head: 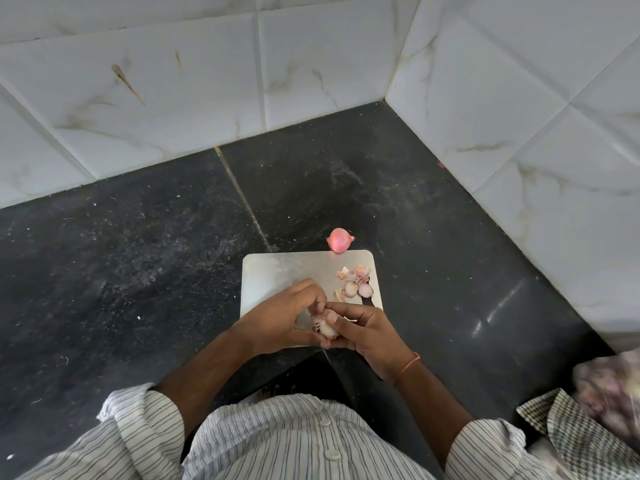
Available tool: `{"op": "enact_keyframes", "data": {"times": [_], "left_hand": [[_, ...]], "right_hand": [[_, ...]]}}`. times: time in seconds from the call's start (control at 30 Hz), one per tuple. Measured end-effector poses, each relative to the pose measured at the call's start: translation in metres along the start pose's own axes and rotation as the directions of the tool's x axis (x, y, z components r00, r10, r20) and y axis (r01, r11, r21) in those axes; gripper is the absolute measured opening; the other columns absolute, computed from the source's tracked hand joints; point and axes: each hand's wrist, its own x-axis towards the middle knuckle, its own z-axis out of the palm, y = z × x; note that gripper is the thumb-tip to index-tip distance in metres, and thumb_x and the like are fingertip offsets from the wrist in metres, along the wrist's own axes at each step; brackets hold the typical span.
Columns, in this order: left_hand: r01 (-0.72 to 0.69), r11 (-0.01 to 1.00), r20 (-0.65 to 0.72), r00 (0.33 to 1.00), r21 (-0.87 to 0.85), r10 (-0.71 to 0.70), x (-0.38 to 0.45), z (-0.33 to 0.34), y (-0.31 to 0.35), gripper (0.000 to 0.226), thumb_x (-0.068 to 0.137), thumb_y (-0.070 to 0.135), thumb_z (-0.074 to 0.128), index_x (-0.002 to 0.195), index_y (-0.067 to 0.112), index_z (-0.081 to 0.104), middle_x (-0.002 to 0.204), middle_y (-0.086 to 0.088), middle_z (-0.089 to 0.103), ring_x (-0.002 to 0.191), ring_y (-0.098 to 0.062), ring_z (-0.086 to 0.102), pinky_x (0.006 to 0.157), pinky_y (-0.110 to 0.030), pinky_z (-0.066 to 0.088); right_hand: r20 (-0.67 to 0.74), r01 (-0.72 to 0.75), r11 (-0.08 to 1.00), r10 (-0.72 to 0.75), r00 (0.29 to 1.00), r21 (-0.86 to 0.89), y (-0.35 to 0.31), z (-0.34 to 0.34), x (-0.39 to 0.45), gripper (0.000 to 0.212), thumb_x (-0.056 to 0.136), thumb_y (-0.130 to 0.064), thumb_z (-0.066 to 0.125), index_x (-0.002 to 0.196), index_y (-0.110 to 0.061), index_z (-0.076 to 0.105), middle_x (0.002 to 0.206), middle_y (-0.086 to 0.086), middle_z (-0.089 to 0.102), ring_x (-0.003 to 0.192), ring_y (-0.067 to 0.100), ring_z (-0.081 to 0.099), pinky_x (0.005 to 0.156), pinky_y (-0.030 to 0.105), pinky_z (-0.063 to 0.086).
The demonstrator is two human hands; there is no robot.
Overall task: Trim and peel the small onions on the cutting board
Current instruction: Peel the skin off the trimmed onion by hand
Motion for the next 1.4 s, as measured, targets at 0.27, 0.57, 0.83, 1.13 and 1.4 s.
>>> {"op": "enact_keyframes", "data": {"times": [0.27,0.57,0.83,1.13,1.4], "left_hand": [[0.053,0.986,-0.061,0.996,-0.156,-0.063,-0.008,0.011,-0.010,0.041,0.086,0.047,0.088,0.099,0.037,0.050,0.107,0.014,0.057,0.096,-0.010,0.057,0.078,-0.039,0.053],[0.184,0.745,-0.161,0.917,-0.641,-0.365,-0.003,0.026,-0.018,0.052,0.079,0.025,0.094,0.123,0.024,0.066,0.108,0.013,0.075,0.103,-0.008,0.070,0.098,-0.033,0.058],[0.202,0.548,-0.107,0.871,-0.812,-0.479,0.001,0.025,-0.012,0.036,0.100,0.029,0.071,0.134,0.017,0.072,0.120,-0.008,0.079,0.111,-0.023,0.074,0.109,-0.045,0.057],[0.239,0.521,-0.091,0.843,-0.819,-0.530,0.006,0.027,-0.003,0.024,0.097,0.014,0.079,0.121,0.013,0.077,0.112,-0.009,0.082,0.103,-0.023,0.078,0.096,-0.036,0.063],[0.314,0.641,-0.201,0.775,-0.701,-0.599,0.014,0.032,-0.013,0.014,0.094,0.017,0.084,0.108,0.019,0.082,0.097,0.005,0.083,0.084,-0.005,0.074,0.077,-0.015,0.057]], "right_hand": [[0.010,-0.034,0.999,0.034,0.999,0.040,0.001,-0.002,0.005,0.032,0.103,-0.019,0.066,0.132,-0.006,0.074,0.126,0.026,0.074,0.112,0.038,0.073,0.102,0.054,0.059],[-0.103,-0.023,0.985,0.042,0.994,0.173,-0.004,0.008,0.017,0.037,0.099,-0.025,0.069,0.135,-0.017,0.070,0.125,0.016,0.076,0.096,0.023,0.075,0.083,0.037,0.064],[-0.079,-0.057,0.941,0.088,0.993,0.333,-0.005,-0.001,0.020,0.037,0.101,-0.015,0.067,0.138,-0.011,0.066,0.131,0.028,0.070,0.105,0.037,0.072,0.088,0.041,0.064],[-0.111,-0.040,0.962,0.072,0.991,0.269,0.005,0.001,0.023,0.051,0.089,-0.019,0.082,0.137,-0.010,0.066,0.128,0.020,0.071,0.109,0.030,0.068,0.109,0.051,0.055],[-0.300,0.002,0.972,0.070,0.951,0.234,0.009,-0.007,0.017,0.040,0.097,-0.007,0.075,0.135,-0.020,0.071,0.132,0.014,0.071,0.089,0.020,0.068,0.095,0.043,0.061]]}}
